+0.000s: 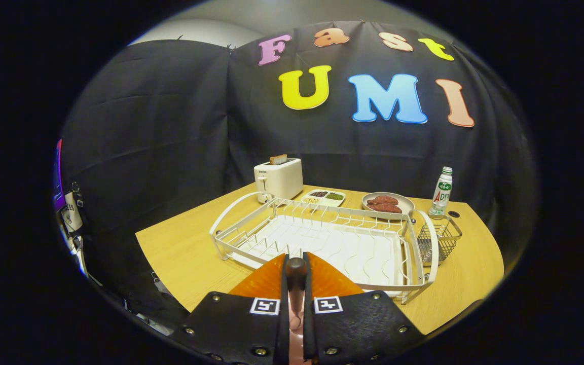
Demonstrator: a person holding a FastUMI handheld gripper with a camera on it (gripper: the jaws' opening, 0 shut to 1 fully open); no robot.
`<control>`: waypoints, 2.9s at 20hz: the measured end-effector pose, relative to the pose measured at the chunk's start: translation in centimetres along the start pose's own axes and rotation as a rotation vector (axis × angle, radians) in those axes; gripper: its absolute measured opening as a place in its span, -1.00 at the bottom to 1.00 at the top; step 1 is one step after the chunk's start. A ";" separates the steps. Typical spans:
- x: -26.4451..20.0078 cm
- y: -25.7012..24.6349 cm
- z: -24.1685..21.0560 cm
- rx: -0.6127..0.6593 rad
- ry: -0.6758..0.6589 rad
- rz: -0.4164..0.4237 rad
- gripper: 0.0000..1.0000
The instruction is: Take the plate from the dish rack, then take the spoon from the basket and place it into the plate.
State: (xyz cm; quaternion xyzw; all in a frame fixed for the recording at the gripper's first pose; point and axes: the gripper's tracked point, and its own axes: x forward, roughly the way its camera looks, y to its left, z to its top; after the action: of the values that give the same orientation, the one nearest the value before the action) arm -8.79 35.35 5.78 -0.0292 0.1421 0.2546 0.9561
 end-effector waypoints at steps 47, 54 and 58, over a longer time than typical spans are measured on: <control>-4.8 -8.5 5.4 0.098 -0.106 -0.111 -0.71; -8.8 -12.6 13.3 0.046 -0.252 -0.192 -0.71; -11.2 -15.7 18.4 0.005 -0.303 -0.257 -0.71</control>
State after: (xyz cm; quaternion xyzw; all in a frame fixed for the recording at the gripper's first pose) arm -5.57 18.73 26.32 -0.0063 -0.0077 0.1317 0.9912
